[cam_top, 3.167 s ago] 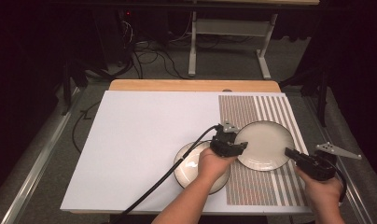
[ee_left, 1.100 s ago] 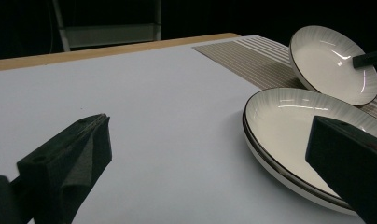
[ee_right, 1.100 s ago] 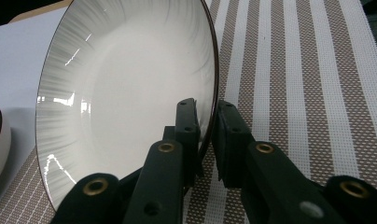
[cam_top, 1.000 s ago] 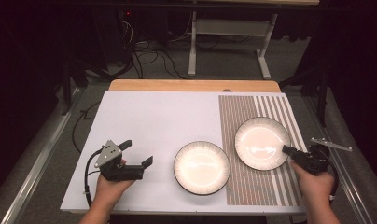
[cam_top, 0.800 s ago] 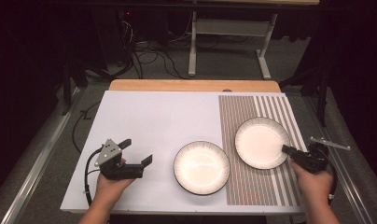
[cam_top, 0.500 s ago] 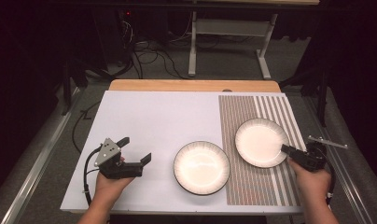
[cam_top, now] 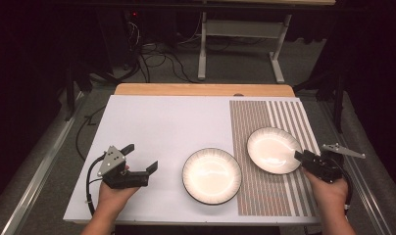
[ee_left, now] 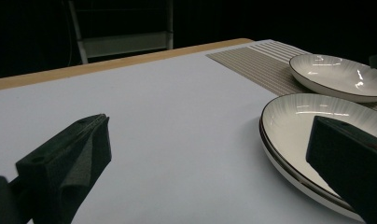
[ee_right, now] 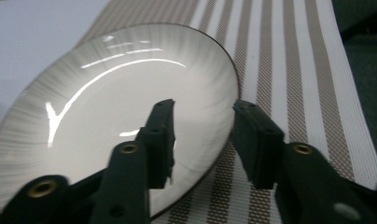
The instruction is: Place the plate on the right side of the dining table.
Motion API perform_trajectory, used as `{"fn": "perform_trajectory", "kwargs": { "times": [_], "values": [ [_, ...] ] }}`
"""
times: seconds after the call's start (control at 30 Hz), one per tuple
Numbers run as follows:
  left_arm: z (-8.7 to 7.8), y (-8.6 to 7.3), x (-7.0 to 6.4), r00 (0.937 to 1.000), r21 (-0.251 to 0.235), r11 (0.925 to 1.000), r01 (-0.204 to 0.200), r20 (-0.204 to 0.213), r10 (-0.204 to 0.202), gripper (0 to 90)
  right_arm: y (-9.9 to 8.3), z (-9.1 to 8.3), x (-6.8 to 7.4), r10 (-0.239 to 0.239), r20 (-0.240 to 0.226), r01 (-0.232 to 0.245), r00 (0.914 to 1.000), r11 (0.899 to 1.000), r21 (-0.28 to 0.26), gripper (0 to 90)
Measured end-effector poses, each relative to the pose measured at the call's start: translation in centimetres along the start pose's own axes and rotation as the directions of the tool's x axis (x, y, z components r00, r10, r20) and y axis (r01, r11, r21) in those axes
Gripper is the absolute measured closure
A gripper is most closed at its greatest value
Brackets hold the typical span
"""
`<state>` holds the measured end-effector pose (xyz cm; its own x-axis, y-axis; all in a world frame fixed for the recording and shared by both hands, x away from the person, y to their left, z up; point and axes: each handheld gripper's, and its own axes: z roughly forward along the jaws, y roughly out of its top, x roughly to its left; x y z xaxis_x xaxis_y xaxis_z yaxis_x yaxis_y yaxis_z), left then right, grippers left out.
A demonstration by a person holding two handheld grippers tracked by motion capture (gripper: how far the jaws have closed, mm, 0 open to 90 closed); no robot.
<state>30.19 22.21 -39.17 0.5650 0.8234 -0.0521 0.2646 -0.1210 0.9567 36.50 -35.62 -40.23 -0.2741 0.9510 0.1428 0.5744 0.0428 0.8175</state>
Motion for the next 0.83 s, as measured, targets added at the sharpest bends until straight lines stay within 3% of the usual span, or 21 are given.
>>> {"fn": "perform_trajectory", "kwargs": {
  "times": [0.13,0.27,0.3,0.37,0.5,0.6,0.73,0.83],
  "values": [
    [-0.2,0.1,-0.2,1.0000,0.001,1.0000,-0.001,-0.001,0.001,0.6,0.3,-1.1,2.1,-0.093,-0.051,0.090,0.9943,0.994,-0.063,41.7],
    [-0.5,0.2,-0.3,1.0000,-0.004,1.0000,0.003,0.005,-0.003,0.6,0.6,-1.9,4.6,-0.186,-0.109,0.171,0.9766,0.976,-0.133,29.2],
    [-0.6,0.2,-0.4,1.0000,-0.009,1.0000,0.003,0.004,-0.003,0.7,0.7,-2.0,5.2,-0.200,-0.141,0.179,0.9697,0.973,-0.147,27.0],
    [-0.8,0.4,-0.4,1.0000,-0.017,0.9998,0.002,0.002,-0.002,1.0,0.7,-2.2,6.5,-0.242,-0.220,0.206,0.9450,0.963,-0.171,19.8],
    [-1.1,0.5,-0.5,1.0000,-0.023,0.9997,-0.001,-0.001,0.001,1.0,0.3,-2.9,9.4,-0.316,-0.244,0.262,0.9168,0.938,-0.228,10.6],
    [-1.2,0.6,-0.8,0.9999,-0.033,0.9994,-0.012,-0.001,0.012,0.4,0.1,-3.0,11.0,-0.353,-0.276,0.294,0.8940,0.927,-0.232,1.0],
    [-1.4,0.7,-1.0,0.9997,-0.054,0.9983,-0.024,0.002,0.024,0.0,-0.2,-3.3,12.1,-0.368,-0.316,0.286,0.8745,0.918,-0.276,0.4],
    [-1.4,0.6,-0.9,0.9997,-0.050,0.9985,-0.023,0.001,0.023,0.0,-0.2,-3.2,12.3,-0.365,-0.322,0.284,0.8733,0.919,-0.273,0.4]
  ]
}}
